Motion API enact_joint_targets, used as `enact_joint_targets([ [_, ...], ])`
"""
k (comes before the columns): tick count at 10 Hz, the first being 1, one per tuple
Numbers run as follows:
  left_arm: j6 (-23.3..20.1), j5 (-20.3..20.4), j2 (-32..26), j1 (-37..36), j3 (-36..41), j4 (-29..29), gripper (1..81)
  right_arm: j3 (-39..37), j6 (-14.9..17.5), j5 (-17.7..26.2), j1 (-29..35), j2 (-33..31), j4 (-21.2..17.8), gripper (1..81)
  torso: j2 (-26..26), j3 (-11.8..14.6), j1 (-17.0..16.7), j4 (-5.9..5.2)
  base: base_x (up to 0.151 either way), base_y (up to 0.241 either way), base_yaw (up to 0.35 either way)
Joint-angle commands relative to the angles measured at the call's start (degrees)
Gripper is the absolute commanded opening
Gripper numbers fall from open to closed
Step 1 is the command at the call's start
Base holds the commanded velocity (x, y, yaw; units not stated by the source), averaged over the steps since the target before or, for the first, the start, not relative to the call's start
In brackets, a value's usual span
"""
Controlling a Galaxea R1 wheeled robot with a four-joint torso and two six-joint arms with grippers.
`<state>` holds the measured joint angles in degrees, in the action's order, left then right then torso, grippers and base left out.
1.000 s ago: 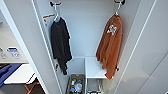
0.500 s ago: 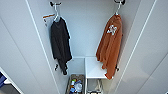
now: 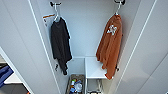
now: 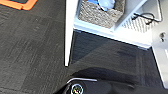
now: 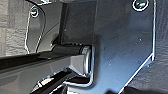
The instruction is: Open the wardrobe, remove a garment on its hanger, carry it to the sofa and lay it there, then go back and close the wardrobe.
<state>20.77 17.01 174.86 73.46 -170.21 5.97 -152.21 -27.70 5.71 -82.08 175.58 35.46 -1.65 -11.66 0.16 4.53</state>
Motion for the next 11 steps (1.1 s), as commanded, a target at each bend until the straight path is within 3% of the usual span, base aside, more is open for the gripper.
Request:
enact_joint_targets([
  [1,-1.88,-3.12,0.14,6.46,5.06,17.23,81.1,0.52,-0.34,2.38,2.22,0.67,0.05,81.1,0.00,0.00,0.00,0.00,0.000,0.000,0.000],
  [5,-1.52,-3.38,-3.90,14.47,15.49,19.69,81.1,0.00,-0.78,1.69,-0.23,0.59,0.22,81.1,0.00,0.02,-0.05,0.00,0.000,0.000,0.000],
  [7,-1.09,-3.21,-4.17,17.20,17.54,19.60,81.1,-2.11,-0.87,-4.83,-2.79,0.58,-0.83,81.1,0.00,0.02,-0.02,0.00,0.000,0.000,0.000],
  [9,-1.00,-3.38,-3.99,18.43,19.38,18.90,81.1,-3.08,-0.78,-4.83,-3.32,0.85,-1.18,81.1,0.00,0.05,-0.05,0.00,0.000,0.000,0.000],
  [11,-1.09,-9.18,-2.67,18.08,18.77,18.81,81.1,-3.61,-0.87,-4.83,-4.19,0.76,-1.19,81.1,-0.04,0.07,-0.09,0.00,0.000,0.000,0.000],
])
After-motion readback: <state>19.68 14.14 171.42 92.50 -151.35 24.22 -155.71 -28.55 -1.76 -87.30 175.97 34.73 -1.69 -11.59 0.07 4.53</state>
